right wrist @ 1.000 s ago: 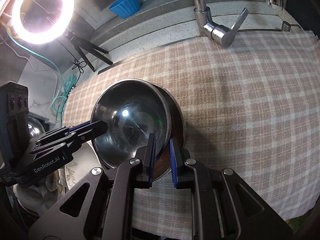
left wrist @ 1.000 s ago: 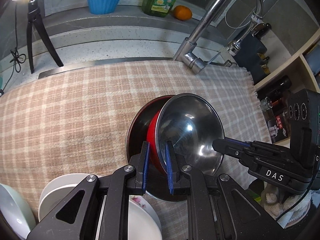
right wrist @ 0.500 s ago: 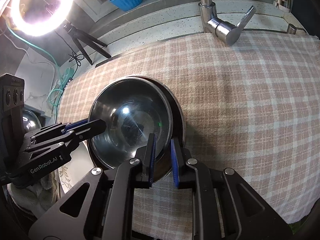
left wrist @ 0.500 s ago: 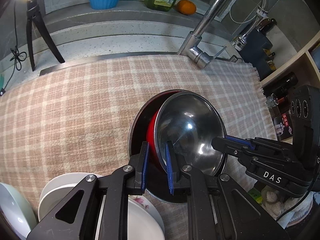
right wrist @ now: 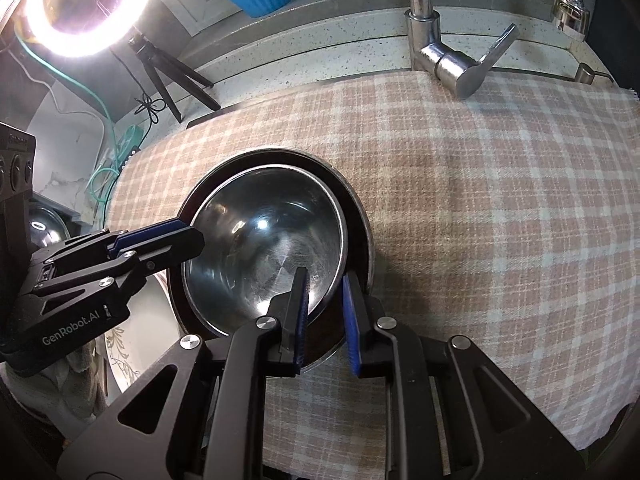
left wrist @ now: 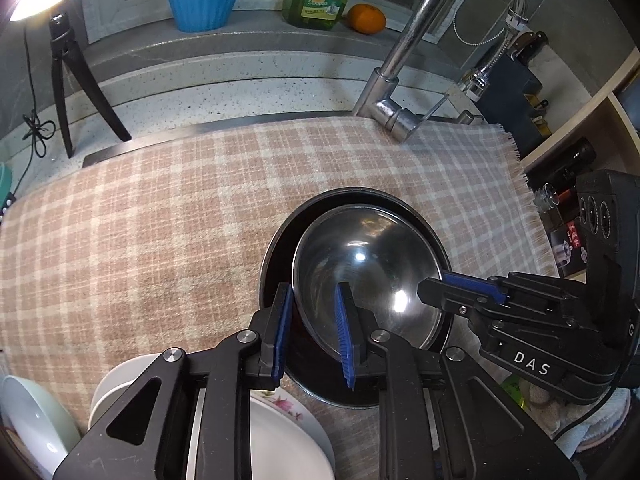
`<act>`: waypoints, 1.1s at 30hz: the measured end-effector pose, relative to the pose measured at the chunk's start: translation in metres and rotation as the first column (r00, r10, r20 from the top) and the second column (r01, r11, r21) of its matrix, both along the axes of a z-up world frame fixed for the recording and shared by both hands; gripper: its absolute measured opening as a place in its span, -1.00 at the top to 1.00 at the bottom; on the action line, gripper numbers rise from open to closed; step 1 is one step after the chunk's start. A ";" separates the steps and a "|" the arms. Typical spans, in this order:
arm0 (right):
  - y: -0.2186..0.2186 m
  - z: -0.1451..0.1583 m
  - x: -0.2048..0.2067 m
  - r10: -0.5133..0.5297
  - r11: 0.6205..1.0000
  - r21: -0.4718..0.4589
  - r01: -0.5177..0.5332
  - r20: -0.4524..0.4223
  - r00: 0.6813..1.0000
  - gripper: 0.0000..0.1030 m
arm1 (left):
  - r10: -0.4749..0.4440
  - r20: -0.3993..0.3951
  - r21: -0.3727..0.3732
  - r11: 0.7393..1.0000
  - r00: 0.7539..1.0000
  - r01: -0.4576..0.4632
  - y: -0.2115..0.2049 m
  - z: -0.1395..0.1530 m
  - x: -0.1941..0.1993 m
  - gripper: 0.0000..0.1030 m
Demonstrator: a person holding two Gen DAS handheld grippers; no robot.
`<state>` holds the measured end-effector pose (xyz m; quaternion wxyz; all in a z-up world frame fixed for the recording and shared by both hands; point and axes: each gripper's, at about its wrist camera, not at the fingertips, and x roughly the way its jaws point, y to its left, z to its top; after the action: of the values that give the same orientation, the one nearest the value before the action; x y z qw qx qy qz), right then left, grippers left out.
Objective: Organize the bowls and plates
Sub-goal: 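Open both grippers and withdraw them from the nested bowls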
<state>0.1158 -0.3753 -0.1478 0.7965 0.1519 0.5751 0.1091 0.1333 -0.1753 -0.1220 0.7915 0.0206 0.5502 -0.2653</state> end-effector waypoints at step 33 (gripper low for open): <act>0.098 0.085 -0.006 0.168 0.977 0.098 -0.189 0.184 0.968 0.13 | 0.276 0.037 -0.127 0.955 0.960 -0.270 0.154 0.040 -0.033 0.57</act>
<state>0.1096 -0.2772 -0.0624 0.8208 0.1347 0.5070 0.2261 0.1004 -0.0218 -0.0816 0.8350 -0.0961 0.5091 -0.1855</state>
